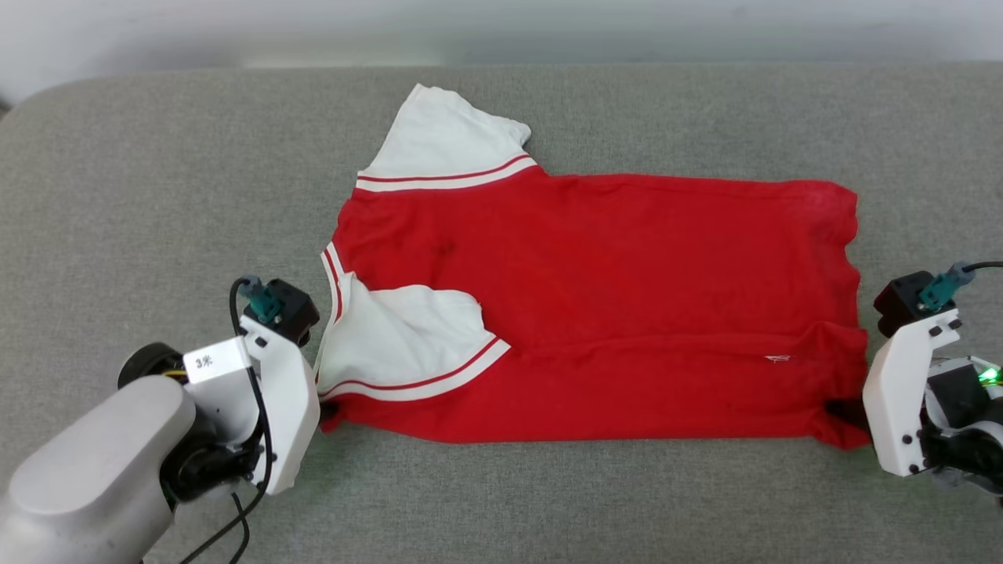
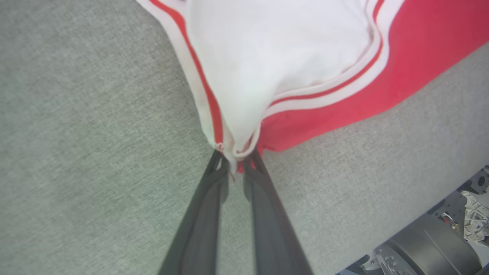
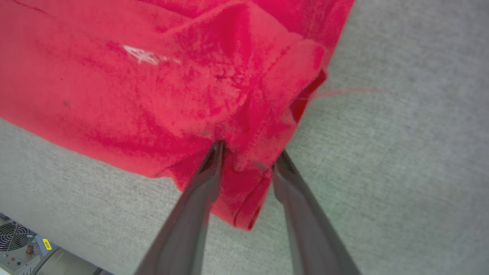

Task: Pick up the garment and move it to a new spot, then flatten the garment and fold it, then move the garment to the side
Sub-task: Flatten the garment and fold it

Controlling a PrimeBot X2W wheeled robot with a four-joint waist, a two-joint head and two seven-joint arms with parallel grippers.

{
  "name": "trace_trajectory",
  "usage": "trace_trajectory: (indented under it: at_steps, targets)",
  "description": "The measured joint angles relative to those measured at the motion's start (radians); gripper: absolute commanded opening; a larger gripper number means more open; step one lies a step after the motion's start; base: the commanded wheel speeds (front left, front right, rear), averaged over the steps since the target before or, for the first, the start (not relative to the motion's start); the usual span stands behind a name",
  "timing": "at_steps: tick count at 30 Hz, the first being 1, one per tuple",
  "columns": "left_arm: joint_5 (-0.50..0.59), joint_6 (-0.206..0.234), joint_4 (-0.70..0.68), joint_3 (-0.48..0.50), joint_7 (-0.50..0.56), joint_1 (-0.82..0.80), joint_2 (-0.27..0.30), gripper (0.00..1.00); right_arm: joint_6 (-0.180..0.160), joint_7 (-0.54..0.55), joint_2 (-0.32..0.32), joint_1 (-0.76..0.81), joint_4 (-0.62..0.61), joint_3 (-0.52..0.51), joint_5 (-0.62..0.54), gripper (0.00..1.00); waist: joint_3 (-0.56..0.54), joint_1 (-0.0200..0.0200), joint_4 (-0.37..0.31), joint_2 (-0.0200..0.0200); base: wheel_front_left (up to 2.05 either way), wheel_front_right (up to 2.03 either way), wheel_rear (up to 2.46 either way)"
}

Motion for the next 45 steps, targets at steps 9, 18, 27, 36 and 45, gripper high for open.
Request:
trace_trajectory:
  at_steps: [9,18,27,36,45]
  targets:
    - [-0.034,0.010,-0.045,0.003,-0.039,0.089,0.040,0.00,0.002,-0.112,-0.094,0.013,-0.079,0.042,0.054,0.00,-0.097,0.0001,-0.012,0.0000,0.00,0.00,0.00]
    - [-0.066,0.054,-0.146,-0.028,-0.039,0.219,0.086,0.00,0.002,-0.121,-0.197,0.166,-0.172,0.043,0.105,0.00,-0.162,0.0000,-0.010,0.0000,0.00,0.00,0.00]
    - [-0.072,0.075,-0.126,-0.048,-0.065,0.280,0.083,0.00,0.002,-0.119,-0.161,0.291,-0.160,0.014,0.090,0.00,-0.152,0.0000,-0.017,0.0000,0.00,0.00,0.00]
    - [-0.074,0.098,-0.164,0.024,-0.140,0.249,0.105,1.00,0.002,-0.266,-0.105,0.289,-0.196,-0.091,0.021,1.00,-0.183,0.0000,-0.019,0.0000,0.00,0.00,0.00]
    - [0.016,0.151,-0.193,0.175,-0.258,-0.004,0.098,1.00,0.002,-0.663,0.146,0.275,-0.395,-0.430,-0.317,1.00,-0.134,0.0001,-0.046,0.0000,0.00,0.00,0.00]
